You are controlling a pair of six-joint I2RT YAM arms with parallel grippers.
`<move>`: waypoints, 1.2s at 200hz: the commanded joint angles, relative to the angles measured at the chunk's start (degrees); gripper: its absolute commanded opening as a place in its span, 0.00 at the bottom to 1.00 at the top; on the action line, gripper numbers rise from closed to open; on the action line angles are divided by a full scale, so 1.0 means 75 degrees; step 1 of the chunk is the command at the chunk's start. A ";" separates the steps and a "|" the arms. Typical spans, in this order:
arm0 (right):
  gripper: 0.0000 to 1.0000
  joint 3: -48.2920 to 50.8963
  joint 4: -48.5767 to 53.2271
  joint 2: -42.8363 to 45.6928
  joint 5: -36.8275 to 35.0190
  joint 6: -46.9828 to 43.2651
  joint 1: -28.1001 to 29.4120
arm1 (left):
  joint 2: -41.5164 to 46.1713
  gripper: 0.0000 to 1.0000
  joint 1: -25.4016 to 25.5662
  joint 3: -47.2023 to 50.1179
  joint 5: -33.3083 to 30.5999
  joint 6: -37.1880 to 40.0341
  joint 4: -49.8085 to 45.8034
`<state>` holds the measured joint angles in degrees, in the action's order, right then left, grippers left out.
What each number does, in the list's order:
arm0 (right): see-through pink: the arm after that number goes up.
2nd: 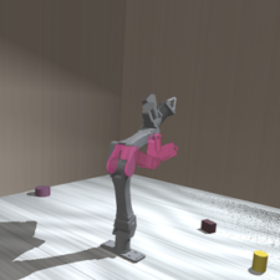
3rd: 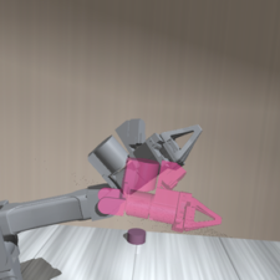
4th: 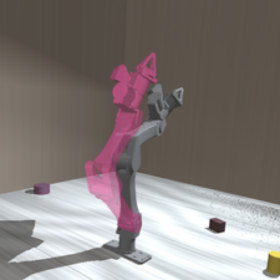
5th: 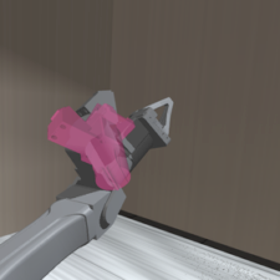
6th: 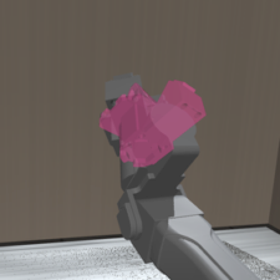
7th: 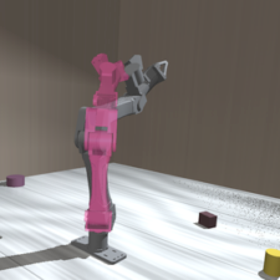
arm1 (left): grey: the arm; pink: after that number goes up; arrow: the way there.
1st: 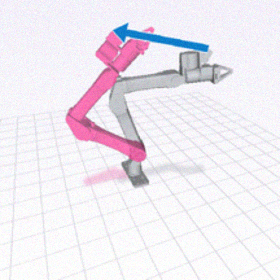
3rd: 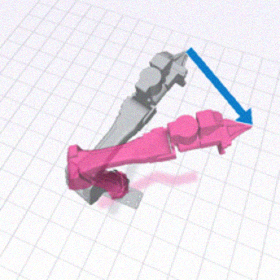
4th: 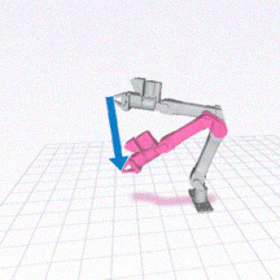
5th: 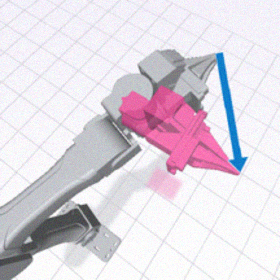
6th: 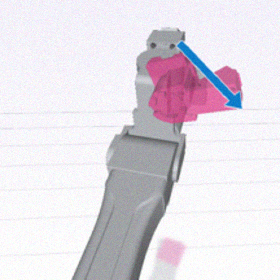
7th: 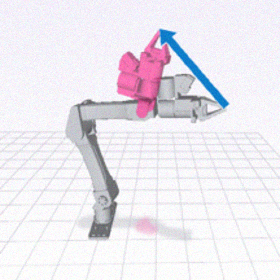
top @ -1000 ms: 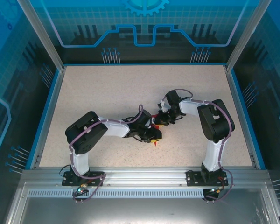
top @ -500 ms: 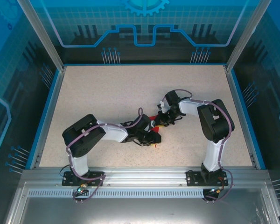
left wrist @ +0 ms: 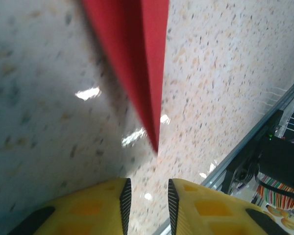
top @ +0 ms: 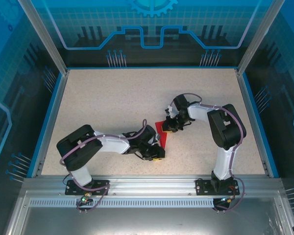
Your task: Fold a paper plane with a square sheet of paper (fold left side to right side)
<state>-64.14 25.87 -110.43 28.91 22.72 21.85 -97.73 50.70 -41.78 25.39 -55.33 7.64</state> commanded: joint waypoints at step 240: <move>0.00 0.0223 0.0529 0.2703 -0.1920 -0.0106 0.1586 | 0.3990 0.55 -0.1429 -0.0785 -0.4317 0.1330 -0.4501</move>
<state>-63.96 33.76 -95.77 2.22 23.59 34.54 -70.94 40.12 -44.73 -2.61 -47.51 -19.92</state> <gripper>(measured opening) 0.045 0.537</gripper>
